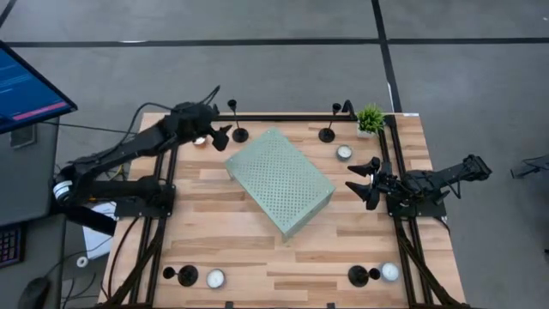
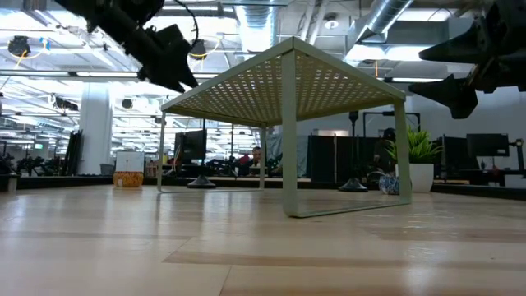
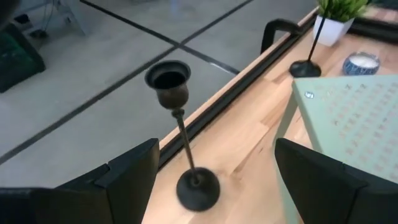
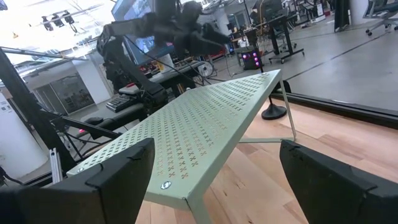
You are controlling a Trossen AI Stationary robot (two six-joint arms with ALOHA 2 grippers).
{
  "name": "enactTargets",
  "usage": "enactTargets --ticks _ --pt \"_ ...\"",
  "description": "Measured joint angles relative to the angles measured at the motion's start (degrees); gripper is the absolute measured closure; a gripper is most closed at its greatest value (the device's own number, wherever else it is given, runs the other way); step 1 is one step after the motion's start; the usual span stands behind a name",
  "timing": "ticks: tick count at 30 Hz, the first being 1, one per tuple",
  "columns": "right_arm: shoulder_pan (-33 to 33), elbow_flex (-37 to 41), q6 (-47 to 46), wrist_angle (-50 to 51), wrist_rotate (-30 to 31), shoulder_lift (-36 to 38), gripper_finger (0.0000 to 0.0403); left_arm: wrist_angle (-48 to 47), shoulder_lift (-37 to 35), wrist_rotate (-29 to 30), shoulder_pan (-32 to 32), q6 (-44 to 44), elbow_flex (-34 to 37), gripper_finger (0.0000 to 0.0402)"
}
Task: Pick & Place candle stick holders
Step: Put the top left black candle holder on the shelf
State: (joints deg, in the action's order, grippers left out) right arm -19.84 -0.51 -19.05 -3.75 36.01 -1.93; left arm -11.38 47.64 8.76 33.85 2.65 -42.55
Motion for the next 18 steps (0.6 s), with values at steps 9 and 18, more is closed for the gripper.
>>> enactTargets --ticks 9,18 --pt "0.0 0.0 0.0 0.0 0.0 0.0 0.0067 10.8 8.2 -0.5 3.1 -0.2 2.9 0.0082" --pt "0.0 0.0 -0.1 0.0 0.0 0.0 0.0067 15.9 14.2 -11.0 8.8 -3.5 2.9 0.0082"
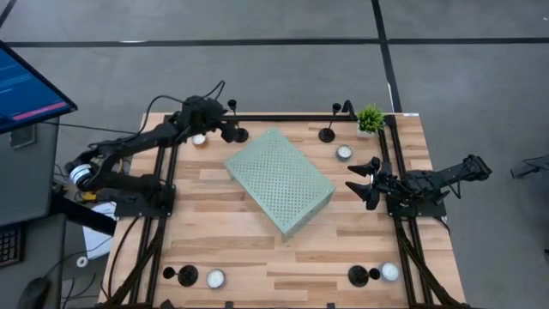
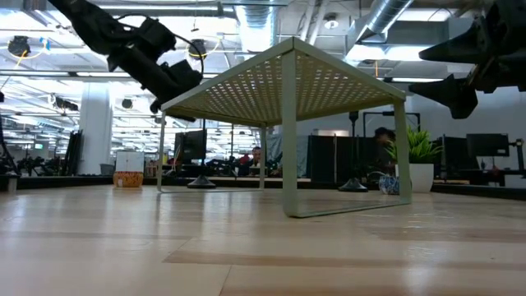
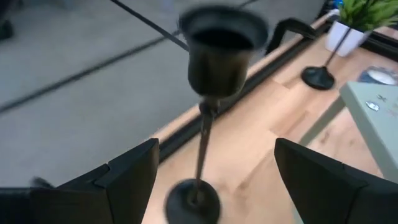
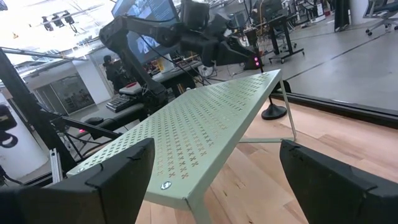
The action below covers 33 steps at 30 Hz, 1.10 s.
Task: Pick & Place candle stick holders
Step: Put the top left black candle holder on the shelf
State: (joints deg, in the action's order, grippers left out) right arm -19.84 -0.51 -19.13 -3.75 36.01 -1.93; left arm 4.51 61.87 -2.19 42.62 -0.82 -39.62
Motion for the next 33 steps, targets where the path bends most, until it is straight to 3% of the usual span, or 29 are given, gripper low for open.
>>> enactTargets --ticks 13,21,26,33 --pt "0.0 0.0 0.0 0.0 0.0 0.0 0.0067 7.9 6.7 0.6 -0.1 0.9 0.0 0.0099" --pt "0.0 0.0 0.0 0.0 0.0 0.0 0.0067 8.4 6.9 5.8 0.6 3.1 0.0 0.0216" --pt "0.0 0.0 0.0 0.0 0.0 0.0 0.0067 8.4 7.2 6.1 1.8 3.9 0.0 0.0297" --pt "0.0 0.0 0.1 0.0 0.0 0.0 0.0067 8.4 7.2 4.3 1.9 3.6 0.0 0.0375"
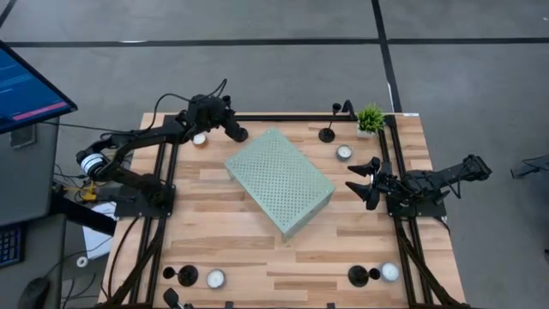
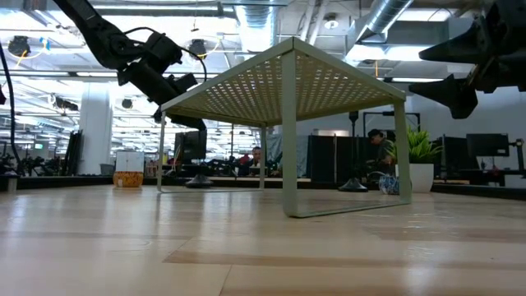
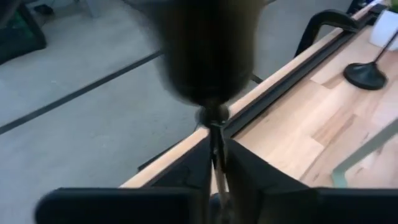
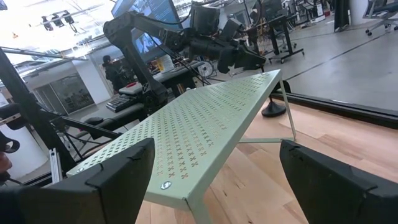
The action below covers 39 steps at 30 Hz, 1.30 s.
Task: Pick & Place candle stick holders
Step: Put the top left black candle holder on the shelf
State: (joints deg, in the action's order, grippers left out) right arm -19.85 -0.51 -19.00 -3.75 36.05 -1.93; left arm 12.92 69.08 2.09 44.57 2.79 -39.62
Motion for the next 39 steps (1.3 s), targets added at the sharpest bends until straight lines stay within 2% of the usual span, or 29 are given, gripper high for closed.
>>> enactTargets --ticks 2,7,13,18,23,32,39 --pt "0.0 0.0 0.0 0.0 0.0 0.0 0.0067 0.0 0.0 0.2 0.0 0.0 0.0 0.0388" --pt "0.0 0.0 0.0 0.0 0.0 0.0 0.0067 0.0 -0.2 0.2 0.0 0.3 0.0 0.0388" --pt "0.0 0.0 0.0 0.0 0.0 0.0 0.0067 0.0 -4.0 0.3 -1.2 -0.2 -1.0 0.0388" --pt "0.3 0.0 0.0 0.0 0.0 0.0 0.0067 -0.7 -8.0 2.3 -3.5 -0.2 -6.3 0.0388" --pt "1.6 0.0 0.0 0.0 0.0 0.0 0.0067 -8.2 -9.8 4.6 -5.8 1.2 -14.8 0.0388" --pt "3.9 0.0 0.0 0.0 0.0 0.0 0.0067 -14.4 -7.4 3.9 -15.7 1.0 -26.1 0.0388" --pt "4.7 0.0 0.0 0.0 0.0 0.0 0.0067 -15.3 -3.8 3.9 -24.9 -0.3 -28.9 0.0388"
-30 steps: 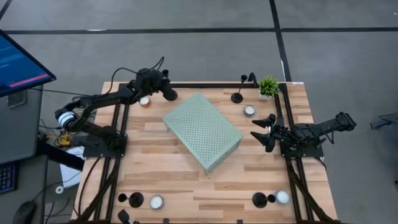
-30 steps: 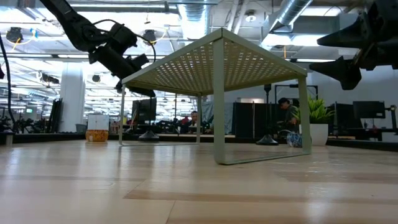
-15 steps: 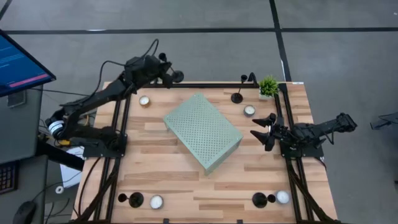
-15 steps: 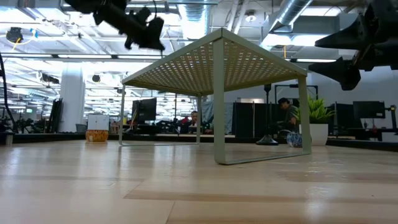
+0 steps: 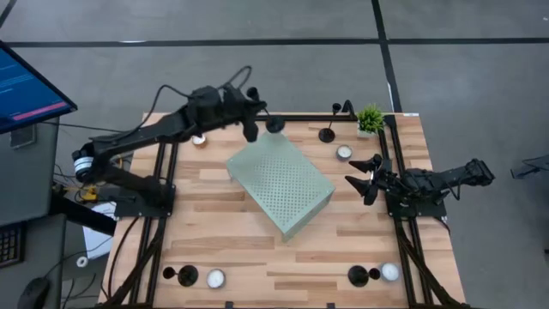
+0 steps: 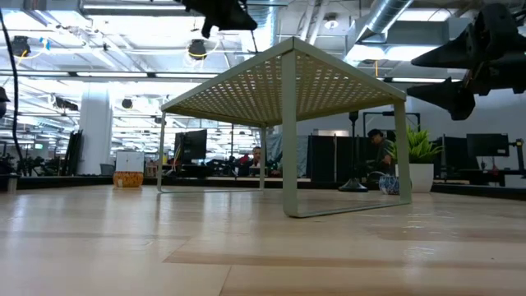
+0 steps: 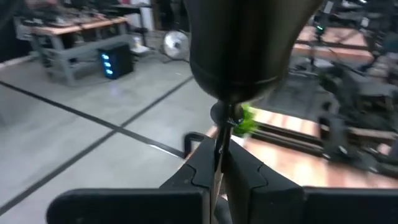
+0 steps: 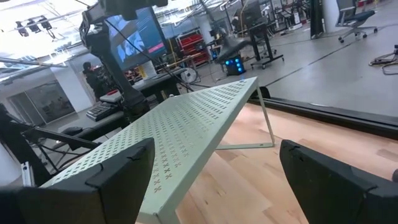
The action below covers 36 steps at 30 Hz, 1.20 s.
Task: Pick & Place candle stick holders
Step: Put the top left black candle holder on the shelf
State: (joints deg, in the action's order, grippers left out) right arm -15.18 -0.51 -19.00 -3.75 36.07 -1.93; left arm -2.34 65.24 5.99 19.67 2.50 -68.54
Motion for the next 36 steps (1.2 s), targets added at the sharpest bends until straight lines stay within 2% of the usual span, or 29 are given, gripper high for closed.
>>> enactTargets --ticks 8,13,17,36 --pt "0.0 0.0 -0.1 0.0 0.0 0.0 0.0067 -3.7 1.0 4.0 -5.7 -2.8 -0.1 0.0388" --pt "0.0 0.0 -0.1 0.0 0.0 0.0 0.0067 -5.3 1.0 5.3 -6.0 -2.8 -0.1 0.0388" --pt "0.0 0.0 -0.1 0.0 0.0 0.0 0.0067 -9.5 1.3 8.9 -6.0 -2.9 -0.1 0.0388" --pt "0.0 0.0 -0.1 0.0 0.0 0.0 0.0067 -6.9 4.1 8.8 -5.7 -2.5 -0.3 0.0388"
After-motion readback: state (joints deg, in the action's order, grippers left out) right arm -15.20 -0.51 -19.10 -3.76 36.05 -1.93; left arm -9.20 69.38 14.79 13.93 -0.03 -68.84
